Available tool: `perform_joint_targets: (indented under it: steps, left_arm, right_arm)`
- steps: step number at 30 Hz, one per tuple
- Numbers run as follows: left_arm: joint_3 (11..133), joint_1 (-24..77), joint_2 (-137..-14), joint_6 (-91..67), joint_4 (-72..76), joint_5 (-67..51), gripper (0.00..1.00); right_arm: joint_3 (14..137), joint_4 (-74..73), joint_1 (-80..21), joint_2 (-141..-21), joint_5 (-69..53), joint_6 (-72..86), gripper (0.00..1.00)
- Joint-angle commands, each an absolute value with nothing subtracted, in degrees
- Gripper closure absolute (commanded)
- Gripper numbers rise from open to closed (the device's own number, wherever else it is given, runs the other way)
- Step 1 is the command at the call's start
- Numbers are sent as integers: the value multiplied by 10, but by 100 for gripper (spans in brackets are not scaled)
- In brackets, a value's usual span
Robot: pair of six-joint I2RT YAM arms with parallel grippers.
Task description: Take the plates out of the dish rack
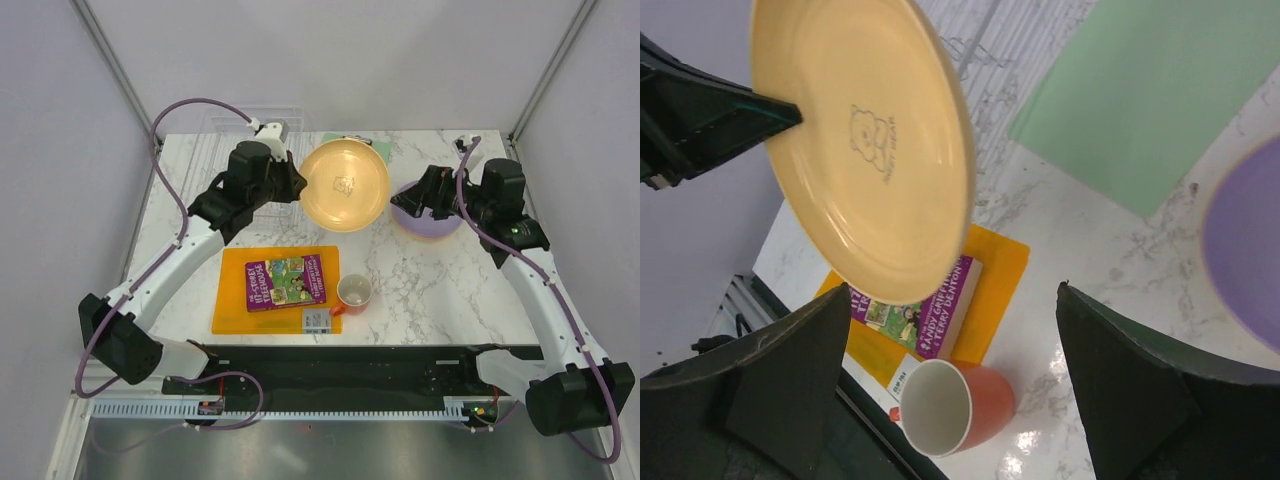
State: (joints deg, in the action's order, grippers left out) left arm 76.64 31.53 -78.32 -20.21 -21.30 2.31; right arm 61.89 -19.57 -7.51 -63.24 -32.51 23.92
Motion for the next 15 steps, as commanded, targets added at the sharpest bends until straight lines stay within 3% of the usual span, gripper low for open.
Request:
perform_joint_targets:
  steps: [1,8,10,11,14,15]
  left_arm:
    - [759,316,-787,-253,-135,-45,98]
    - [733,321,-788,-279,-81,-125,98]
    - [730,322,-785,-279,-72,-143,98]
    - [724,322,-784,-278,-69,-162,98]
    - [715,321,-776,-266,-65,-192,98]
    - [709,320,-773,-265,-64,-192,98]
  right_arm:
    - [585,-94,-90,-619,-381,276,10]
    - [563,-44,-111,-643,-393,305,11]
    - [559,-32,-113,-649,-396,305,17]
    - [559,-29,-114,-650,-397,304,23]
    - [556,-25,-115,-645,-388,302,66]
    - [553,-23,-115,-636,-375,299,73]
